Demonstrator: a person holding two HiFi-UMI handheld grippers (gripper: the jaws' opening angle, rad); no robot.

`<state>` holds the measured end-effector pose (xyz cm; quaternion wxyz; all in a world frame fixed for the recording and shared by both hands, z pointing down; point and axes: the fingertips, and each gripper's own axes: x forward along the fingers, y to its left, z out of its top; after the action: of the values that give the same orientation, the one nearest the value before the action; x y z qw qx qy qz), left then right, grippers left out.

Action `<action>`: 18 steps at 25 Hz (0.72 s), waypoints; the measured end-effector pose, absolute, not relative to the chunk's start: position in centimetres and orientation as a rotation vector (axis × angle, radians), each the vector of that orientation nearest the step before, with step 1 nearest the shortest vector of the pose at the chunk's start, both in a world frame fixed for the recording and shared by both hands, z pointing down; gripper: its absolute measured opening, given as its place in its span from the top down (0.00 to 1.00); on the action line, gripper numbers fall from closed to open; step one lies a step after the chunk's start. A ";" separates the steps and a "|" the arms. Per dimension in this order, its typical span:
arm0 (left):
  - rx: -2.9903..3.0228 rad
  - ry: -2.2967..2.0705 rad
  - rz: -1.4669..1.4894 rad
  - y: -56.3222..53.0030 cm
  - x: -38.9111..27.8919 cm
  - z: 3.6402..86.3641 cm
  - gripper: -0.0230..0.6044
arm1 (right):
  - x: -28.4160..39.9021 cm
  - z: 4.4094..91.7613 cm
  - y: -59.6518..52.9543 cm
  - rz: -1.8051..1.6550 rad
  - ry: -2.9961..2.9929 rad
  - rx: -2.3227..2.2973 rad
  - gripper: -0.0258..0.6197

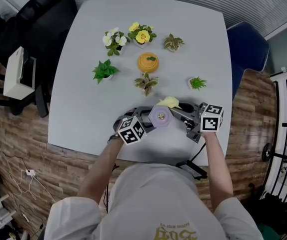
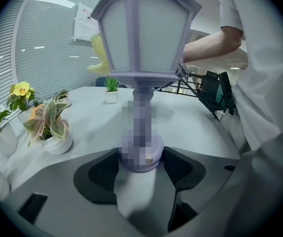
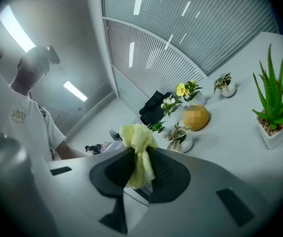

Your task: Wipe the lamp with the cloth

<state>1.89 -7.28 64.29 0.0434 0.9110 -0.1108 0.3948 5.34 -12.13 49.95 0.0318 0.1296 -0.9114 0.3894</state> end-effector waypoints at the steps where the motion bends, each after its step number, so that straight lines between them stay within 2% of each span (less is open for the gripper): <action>1: 2.786 -0.339 1.207 -7.3 1.9 64.3 0.49 | 5.4 49.9 -12.1 1.214 -2.812 0.398 0.83; 9: 2.783 -0.335 1.208 -7.3 1.9 64.3 0.49 | 5.9 49.8 -11.6 1.364 -2.837 0.410 0.83; 18: 2.780 -0.334 1.209 -7.4 1.9 64.2 0.49 | 5.6 50.5 -11.6 1.359 -2.819 0.426 0.83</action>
<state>1.88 -7.35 64.16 0.0459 0.9106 -0.1095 0.3959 5.64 -11.61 50.47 -0.0083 0.1347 -0.8926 0.4302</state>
